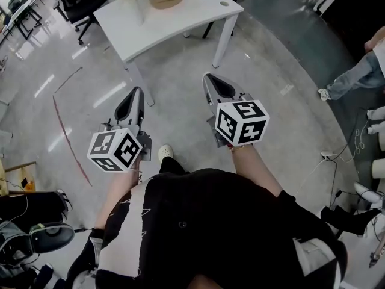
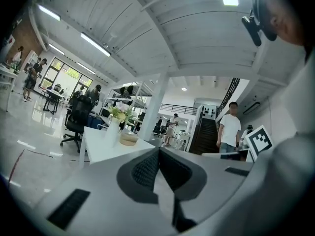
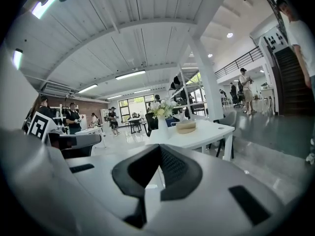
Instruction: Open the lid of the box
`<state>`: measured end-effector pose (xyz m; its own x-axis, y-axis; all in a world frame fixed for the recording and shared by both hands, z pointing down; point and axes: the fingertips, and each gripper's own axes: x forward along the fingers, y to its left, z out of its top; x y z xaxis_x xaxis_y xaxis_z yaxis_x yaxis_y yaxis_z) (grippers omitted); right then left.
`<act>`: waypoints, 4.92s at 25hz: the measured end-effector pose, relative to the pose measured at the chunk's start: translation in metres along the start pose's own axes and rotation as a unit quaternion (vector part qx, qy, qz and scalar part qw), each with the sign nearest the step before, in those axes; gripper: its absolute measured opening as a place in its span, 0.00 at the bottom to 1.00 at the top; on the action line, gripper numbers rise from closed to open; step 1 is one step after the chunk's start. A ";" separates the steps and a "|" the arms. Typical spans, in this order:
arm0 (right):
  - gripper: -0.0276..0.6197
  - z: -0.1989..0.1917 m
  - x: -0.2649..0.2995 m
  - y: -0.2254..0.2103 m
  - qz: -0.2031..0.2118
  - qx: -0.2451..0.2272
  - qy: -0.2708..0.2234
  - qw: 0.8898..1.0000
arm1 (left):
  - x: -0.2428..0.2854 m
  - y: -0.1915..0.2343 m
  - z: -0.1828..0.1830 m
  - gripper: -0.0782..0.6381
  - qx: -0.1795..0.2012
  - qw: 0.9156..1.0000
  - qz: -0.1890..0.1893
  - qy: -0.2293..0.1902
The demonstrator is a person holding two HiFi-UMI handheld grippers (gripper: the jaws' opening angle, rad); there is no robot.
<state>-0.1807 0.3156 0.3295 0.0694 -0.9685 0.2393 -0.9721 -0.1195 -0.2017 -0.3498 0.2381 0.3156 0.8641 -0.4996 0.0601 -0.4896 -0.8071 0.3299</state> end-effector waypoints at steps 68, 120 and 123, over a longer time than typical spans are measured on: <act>0.05 0.078 0.303 -0.078 -0.015 0.010 0.023 1.000 | 0.267 0.181 0.070 0.12 -0.021 0.999 -0.039 0.027; 0.05 0.095 0.491 -0.291 0.079 0.076 0.112 0.988 | 0.562 0.180 -0.022 0.12 -0.005 0.993 -0.006 0.120; 0.05 0.092 0.510 -0.292 0.099 0.079 0.125 0.984 | 0.569 0.187 -0.028 0.12 -0.005 0.993 0.011 0.121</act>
<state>0.1590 -0.1630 0.4233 -0.1933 -0.8949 0.4022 -0.9130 0.0139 -0.4078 0.0533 -0.1884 0.4383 0.8568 -0.4256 0.2912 -0.5082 -0.7929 0.3362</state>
